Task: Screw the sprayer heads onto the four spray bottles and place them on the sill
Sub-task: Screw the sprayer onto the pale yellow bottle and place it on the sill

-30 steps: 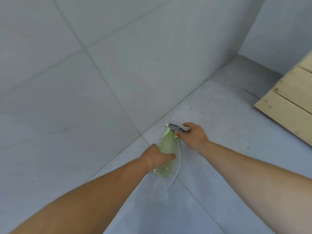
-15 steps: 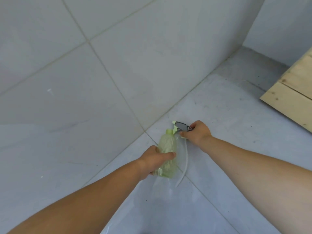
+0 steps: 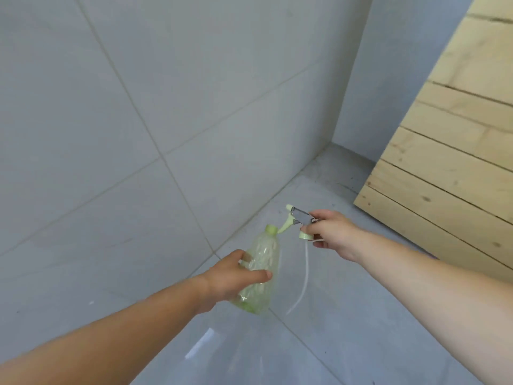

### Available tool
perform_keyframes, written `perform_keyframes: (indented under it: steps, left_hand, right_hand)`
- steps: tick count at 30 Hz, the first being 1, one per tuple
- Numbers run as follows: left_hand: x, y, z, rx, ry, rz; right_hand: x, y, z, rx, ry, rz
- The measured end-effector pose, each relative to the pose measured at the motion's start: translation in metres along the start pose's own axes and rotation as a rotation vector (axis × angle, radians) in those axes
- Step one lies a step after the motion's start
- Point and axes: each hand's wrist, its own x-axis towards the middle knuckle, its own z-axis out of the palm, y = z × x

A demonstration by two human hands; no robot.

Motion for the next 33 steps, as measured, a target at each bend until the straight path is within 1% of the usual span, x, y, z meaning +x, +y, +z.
perform_keyframes:
  steps: [2, 4, 9, 12, 14, 16, 18, 25, 33]
  left_hand:
    - [-0.024, 0.017, 0.002, 0.001, -0.004, 0.035]
    - [-0.056, 0.038, 0.006, -0.002, -0.018, 0.087]
    - [-0.123, 0.074, 0.016, 0.086, 0.004, 0.213]
    - [-0.153, 0.083, 0.022, 0.115, 0.030, 0.223]
    - [-0.171, 0.085, 0.028, 0.128, 0.028, 0.228]
    - [-0.184, 0.085, 0.035, 0.146, 0.022, 0.240]
    - [-0.194, 0.084, 0.041, 0.153, 0.032, 0.258]
    - [-0.205, 0.080, 0.051, 0.250, 0.105, 0.312]
    - [-0.203, 0.080, 0.057, 0.293, 0.092, 0.320]
  right_hand:
    - [-0.024, -0.025, -0.021, 0.001, 0.022, -0.055]
    - [-0.060, -0.056, -0.045, 0.029, 0.060, -0.153]
    - [-0.154, -0.117, -0.097, 0.201, 0.214, -0.416]
    - [-0.208, -0.136, -0.118, 0.298, 0.290, -0.547]
    - [-0.240, -0.142, -0.129, 0.407, 0.337, -0.609]
    - [-0.264, -0.142, -0.139, 0.494, 0.357, -0.639]
    - [-0.280, -0.137, -0.145, 0.531, 0.353, -0.648]
    - [-0.295, -0.123, -0.155, 0.559, 0.305, -0.620]
    - [-0.295, -0.126, -0.166, 0.595, 0.302, -0.637]
